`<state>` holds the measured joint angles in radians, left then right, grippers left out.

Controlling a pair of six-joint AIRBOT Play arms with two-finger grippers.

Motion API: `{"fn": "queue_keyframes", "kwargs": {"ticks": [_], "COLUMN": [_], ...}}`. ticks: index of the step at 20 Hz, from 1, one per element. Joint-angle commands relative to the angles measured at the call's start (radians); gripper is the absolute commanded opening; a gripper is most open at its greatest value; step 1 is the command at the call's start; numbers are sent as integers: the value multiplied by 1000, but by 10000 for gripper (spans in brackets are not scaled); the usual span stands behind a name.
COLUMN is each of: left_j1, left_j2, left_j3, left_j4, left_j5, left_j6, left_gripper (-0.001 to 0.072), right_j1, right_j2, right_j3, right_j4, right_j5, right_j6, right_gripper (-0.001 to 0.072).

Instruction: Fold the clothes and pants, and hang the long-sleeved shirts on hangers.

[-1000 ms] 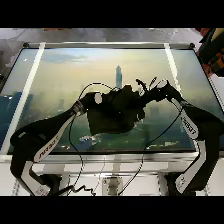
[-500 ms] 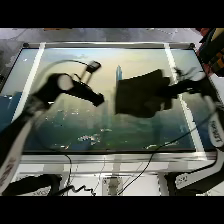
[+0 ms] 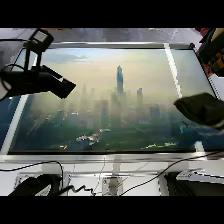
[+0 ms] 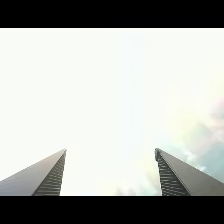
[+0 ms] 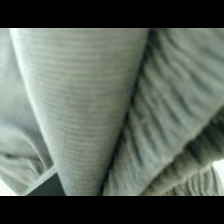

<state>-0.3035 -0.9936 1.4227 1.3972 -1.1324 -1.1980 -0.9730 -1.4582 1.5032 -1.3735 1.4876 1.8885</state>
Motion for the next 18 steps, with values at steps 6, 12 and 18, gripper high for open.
{"fn": "queue_keyframes", "kwargs": {"ticks": [6, 12, 18], "left_j1": [5, 6, 76], "left_j2": [0, -5, -5], "left_j3": [0, 0, 0], "left_j4": [8, 17, 147], "left_j5": [-2, 47, 197], "left_j6": [-8, -19, -89], "left_gripper": [601, 557, 224], "right_j1": [-192, -192, -2], "right_j2": [17, 17, 18], "right_j3": [0, 0, 0], "right_j4": [-199, -76, 490], "right_j5": [147, 143, 26], "right_j6": [136, -2, -295], "right_gripper": [699, 676, 198]}}
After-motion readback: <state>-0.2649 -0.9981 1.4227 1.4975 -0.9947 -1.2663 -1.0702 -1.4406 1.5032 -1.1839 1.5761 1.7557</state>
